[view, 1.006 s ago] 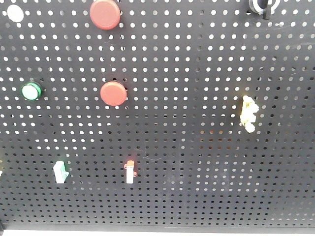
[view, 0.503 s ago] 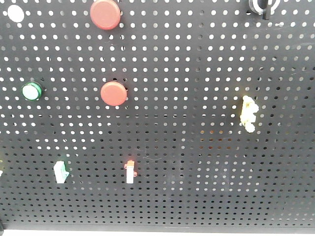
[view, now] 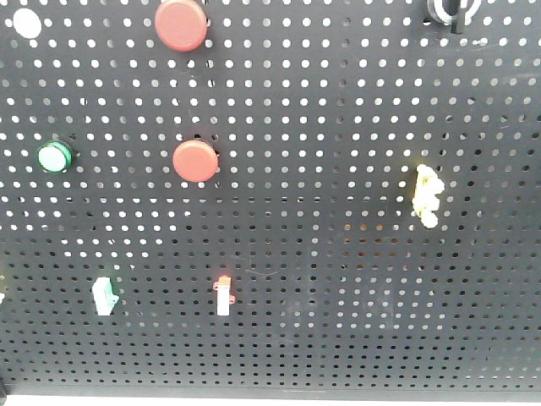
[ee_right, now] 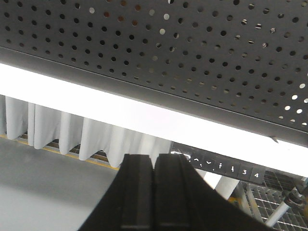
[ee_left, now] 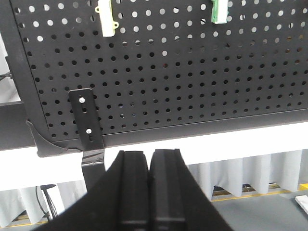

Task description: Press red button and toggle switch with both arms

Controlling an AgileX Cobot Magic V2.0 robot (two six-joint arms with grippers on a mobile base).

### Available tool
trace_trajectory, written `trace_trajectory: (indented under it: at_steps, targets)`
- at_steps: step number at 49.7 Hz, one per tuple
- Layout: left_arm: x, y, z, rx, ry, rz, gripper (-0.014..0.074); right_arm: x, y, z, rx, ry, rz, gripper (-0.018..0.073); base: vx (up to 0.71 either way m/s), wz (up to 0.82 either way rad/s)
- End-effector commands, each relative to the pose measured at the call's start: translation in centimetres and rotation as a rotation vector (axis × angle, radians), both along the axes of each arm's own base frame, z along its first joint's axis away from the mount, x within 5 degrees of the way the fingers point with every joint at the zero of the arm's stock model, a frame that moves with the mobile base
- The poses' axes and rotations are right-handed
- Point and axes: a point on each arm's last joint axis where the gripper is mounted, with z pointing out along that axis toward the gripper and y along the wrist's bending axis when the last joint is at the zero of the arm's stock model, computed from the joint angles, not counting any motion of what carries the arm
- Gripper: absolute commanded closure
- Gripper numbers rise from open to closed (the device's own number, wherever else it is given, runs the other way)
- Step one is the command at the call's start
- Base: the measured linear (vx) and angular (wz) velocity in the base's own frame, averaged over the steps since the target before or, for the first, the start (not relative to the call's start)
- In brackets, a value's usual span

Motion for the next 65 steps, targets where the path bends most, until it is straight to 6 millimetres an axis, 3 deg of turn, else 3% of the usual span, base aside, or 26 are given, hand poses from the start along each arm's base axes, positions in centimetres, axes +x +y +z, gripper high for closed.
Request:
trace_trajectory:
  at_steps: [1, 13, 27, 65]
  targets:
    - [0.0, 0.1, -0.2, -0.01, -0.07, 0.007, 0.0594, 0.1, 0.0, 0.5, -0.018, -0.092, 0.008, 0.0562, 0.0, 0.0]
    - [0.0, 0.1, -0.2, -0.01, -0.07, 0.007, 0.0594, 0.1, 0.1, 0.8, 0.024, -0.117, 0.009, 0.0562, 0.0, 0.0]
    - [0.0, 0.1, -0.2, -0.01, -0.07, 0.007, 0.0594, 0.0, 0.0, 2.8, 0.439, -0.325, -0.021, 0.0562, 0.0, 0.0]
    - [0.0, 0.1, -0.2, -0.01, -0.07, 0.007, 0.0594, 0.0, -0.1, 2.9, 0.438, -0.333, -0.022, 0.0562, 0.0, 0.0]
